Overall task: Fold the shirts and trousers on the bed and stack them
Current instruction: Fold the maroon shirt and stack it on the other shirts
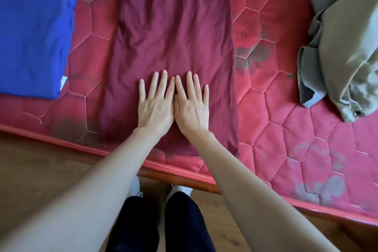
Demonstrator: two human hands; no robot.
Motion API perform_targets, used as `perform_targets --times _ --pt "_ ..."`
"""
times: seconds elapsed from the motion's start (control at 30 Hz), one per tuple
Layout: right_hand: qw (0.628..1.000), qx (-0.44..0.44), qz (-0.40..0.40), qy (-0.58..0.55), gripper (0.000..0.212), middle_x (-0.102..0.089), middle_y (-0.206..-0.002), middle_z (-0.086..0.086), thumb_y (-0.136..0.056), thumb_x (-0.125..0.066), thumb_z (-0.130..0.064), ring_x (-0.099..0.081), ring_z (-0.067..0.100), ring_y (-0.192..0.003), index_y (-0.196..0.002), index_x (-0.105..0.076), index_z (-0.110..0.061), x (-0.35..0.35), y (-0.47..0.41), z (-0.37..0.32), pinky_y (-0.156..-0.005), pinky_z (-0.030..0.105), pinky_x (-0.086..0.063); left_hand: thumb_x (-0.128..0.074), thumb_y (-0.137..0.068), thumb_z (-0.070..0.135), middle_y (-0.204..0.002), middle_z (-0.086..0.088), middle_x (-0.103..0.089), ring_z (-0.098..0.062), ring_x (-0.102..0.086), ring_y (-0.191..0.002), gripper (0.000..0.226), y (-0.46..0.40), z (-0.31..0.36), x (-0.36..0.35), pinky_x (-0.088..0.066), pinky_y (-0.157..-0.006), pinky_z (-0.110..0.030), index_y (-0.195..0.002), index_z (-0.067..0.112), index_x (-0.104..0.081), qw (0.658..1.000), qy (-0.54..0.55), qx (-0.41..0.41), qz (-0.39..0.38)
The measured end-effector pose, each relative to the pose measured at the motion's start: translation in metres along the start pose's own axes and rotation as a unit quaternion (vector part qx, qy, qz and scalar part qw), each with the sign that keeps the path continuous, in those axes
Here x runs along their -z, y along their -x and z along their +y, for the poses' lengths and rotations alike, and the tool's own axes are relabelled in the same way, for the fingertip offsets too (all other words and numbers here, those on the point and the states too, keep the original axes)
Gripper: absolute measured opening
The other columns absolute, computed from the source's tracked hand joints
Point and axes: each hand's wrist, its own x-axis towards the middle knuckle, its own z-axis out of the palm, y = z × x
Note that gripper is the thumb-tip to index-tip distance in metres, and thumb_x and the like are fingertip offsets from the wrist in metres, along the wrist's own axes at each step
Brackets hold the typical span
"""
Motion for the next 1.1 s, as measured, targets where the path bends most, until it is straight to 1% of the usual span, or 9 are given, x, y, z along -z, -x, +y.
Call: perform_targets --times 0.13,0.23,0.33,0.5,0.57,0.67,0.77,0.93,1.1 --pt "1.000 -0.001 0.020 0.011 0.054 -0.021 -0.160 0.004 -0.099 -0.031 -0.040 -0.014 0.022 -0.149 -0.151 -0.028 -0.028 -0.010 0.020 0.030 -0.120 0.048 -0.008 -0.028 -0.099 0.040 -0.161 -0.007 -0.018 -0.028 -0.016 -0.148 0.056 0.032 -0.023 -0.020 -0.012 -0.117 -0.053 -0.153 0.023 -0.025 0.999 -0.019 -0.022 0.022" --pt "0.998 -0.051 0.038 0.027 0.056 -0.022 -0.160 0.004 -0.098 -0.028 -0.042 -0.017 0.023 -0.148 -0.152 -0.028 -0.028 -0.008 0.039 0.066 -0.120 0.048 -0.012 -0.030 -0.098 0.040 -0.161 -0.007 -0.021 -0.030 -0.019 -0.147 0.057 0.055 -0.048 -0.026 -0.016 -0.116 -0.052 -0.152 0.023 -0.028 0.999 -0.019 -0.023 0.039" --pt "0.994 -0.097 0.024 0.036 0.055 -0.015 -0.161 0.004 -0.100 -0.026 -0.039 -0.012 0.023 -0.149 -0.154 -0.021 -0.026 -0.005 0.061 0.094 -0.120 0.047 -0.009 -0.028 -0.098 0.039 -0.161 -0.008 -0.020 -0.031 -0.019 -0.147 0.057 0.074 -0.064 -0.023 -0.016 -0.117 -0.052 -0.152 0.022 -0.028 0.999 -0.018 -0.007 0.031" --pt "0.990 -0.129 0.026 0.048 0.055 -0.012 -0.162 0.010 -0.102 -0.035 -0.032 -0.008 0.026 -0.149 -0.153 -0.022 -0.021 0.003 0.080 0.085 -0.119 0.052 -0.004 -0.036 -0.103 0.034 -0.161 -0.011 -0.018 -0.029 -0.015 -0.148 0.054 0.089 -0.067 -0.007 -0.009 -0.118 -0.056 -0.153 0.016 -0.027 0.999 -0.008 0.040 0.000" --pt "0.992 -0.112 0.048 0.037 0.054 -0.016 -0.160 0.012 -0.100 -0.039 -0.030 -0.011 0.028 -0.149 -0.152 -0.028 -0.019 0.007 0.079 0.066 -0.118 0.054 -0.007 -0.039 -0.102 0.033 -0.160 -0.011 -0.020 -0.029 -0.015 -0.148 0.055 0.084 -0.062 0.001 -0.007 -0.118 -0.055 -0.152 0.013 -0.028 0.999 -0.006 0.027 0.020" --pt "0.997 -0.023 0.072 0.015 0.054 -0.025 -0.158 0.013 -0.097 -0.040 -0.030 -0.018 0.029 -0.147 -0.149 -0.035 -0.019 0.005 0.064 0.024 -0.118 0.054 -0.012 -0.030 -0.100 0.033 -0.159 -0.010 -0.023 -0.029 -0.018 -0.148 0.054 0.064 -0.044 0.009 -0.011 -0.117 -0.055 -0.151 0.014 -0.031 0.998 -0.007 -0.035 0.059" --pt "0.999 0.021 0.045 -0.002 0.053 -0.023 -0.159 0.010 -0.100 -0.033 -0.031 -0.014 0.025 -0.149 -0.151 -0.029 -0.021 -0.009 0.047 -0.013 -0.119 0.053 -0.010 -0.030 -0.099 0.031 -0.160 -0.009 -0.020 -0.029 -0.015 -0.148 0.055 0.041 -0.025 0.003 -0.010 -0.118 -0.054 -0.152 0.016 -0.027 0.997 -0.018 -0.067 0.043" --pt "0.999 0.000 0.028 0.018 0.053 -0.021 -0.160 0.004 -0.100 -0.029 -0.037 -0.013 0.021 -0.149 -0.152 -0.027 -0.027 -0.022 0.048 -0.001 -0.120 0.052 -0.008 -0.028 -0.100 0.041 -0.162 -0.006 -0.013 -0.026 -0.011 -0.149 0.056 0.034 -0.047 -0.016 -0.009 -0.117 -0.055 -0.154 0.025 -0.023 0.999 -0.016 -0.031 0.017" --pt "0.999 -0.040 0.025 0.018 0.056 -0.020 -0.160 0.007 -0.099 -0.025 -0.041 -0.015 0.024 -0.149 -0.152 -0.027 -0.025 -0.014 0.077 0.049 -0.119 0.050 -0.013 -0.026 -0.097 0.043 -0.161 -0.007 -0.017 -0.027 -0.016 -0.148 0.061 0.057 -0.082 -0.016 -0.012 -0.117 -0.053 -0.153 0.020 -0.026 0.998 0.003 0.061 0.025"
